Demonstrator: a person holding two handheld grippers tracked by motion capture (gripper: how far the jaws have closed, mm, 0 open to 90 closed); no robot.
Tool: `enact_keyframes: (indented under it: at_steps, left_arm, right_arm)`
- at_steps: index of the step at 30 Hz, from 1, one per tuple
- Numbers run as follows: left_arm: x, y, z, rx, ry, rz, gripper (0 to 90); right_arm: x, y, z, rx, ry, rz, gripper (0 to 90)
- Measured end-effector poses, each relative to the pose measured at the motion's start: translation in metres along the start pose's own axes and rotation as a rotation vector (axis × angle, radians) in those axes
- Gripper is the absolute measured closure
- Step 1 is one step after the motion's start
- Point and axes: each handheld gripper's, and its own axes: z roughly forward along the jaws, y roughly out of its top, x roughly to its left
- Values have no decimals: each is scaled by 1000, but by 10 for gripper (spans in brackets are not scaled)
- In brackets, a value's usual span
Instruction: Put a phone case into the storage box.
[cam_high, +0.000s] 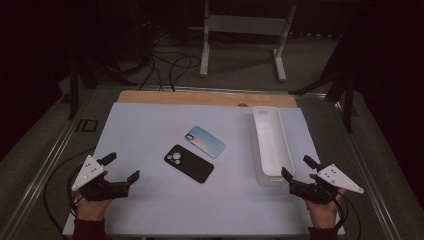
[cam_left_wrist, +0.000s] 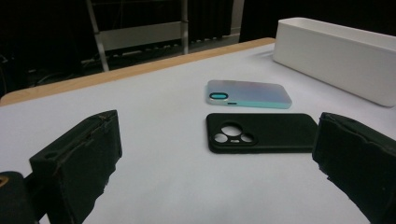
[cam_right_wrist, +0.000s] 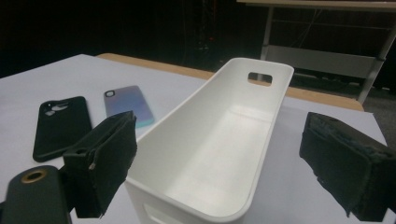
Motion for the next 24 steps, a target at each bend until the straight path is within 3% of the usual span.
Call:
enact_keyframes:
  at_steps: [13,24]
  left_arm:
    - [-1,2,0,4,10,-1,24]
    - [-7,10,7,32,-17,-18,76]
  right_arm:
    - [-2,-1,1,3,-9,7,106]
    - [-3,-3,-2,-5,-28,23,108]
